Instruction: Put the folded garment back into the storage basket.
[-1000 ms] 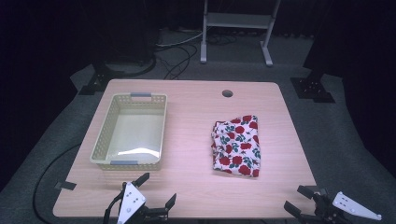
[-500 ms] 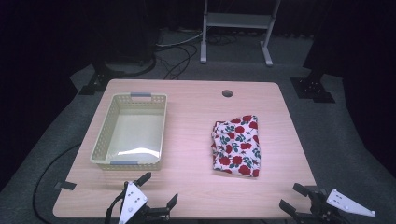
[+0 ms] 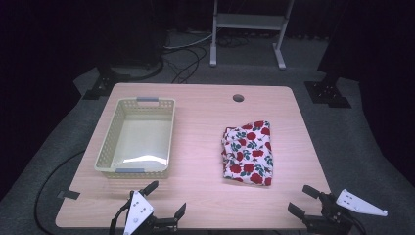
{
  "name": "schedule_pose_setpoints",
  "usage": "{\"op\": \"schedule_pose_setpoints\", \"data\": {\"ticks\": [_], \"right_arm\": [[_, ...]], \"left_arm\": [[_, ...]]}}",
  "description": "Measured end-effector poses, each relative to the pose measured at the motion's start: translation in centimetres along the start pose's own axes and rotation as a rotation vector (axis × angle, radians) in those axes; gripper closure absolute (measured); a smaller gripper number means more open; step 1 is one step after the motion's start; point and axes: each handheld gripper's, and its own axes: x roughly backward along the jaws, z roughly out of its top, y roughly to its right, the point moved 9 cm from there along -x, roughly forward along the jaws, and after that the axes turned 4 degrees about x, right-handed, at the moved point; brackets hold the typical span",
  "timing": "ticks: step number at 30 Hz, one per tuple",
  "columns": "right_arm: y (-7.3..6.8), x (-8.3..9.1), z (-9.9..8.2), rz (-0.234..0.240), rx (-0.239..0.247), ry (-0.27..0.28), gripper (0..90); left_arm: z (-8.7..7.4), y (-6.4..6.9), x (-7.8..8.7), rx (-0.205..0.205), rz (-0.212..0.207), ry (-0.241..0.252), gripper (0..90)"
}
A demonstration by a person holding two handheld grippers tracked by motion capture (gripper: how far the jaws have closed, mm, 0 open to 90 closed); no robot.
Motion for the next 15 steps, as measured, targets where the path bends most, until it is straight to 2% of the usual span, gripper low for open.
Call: {"op": "schedule_pose_setpoints", "data": {"ticks": [15], "right_arm": [[0.5,-0.9,1.8,0.005,0.008,-0.013,4.7]], "left_arm": [[0.0,0.4,-0.1,-0.013,-0.013,0.003,0.0]]}}
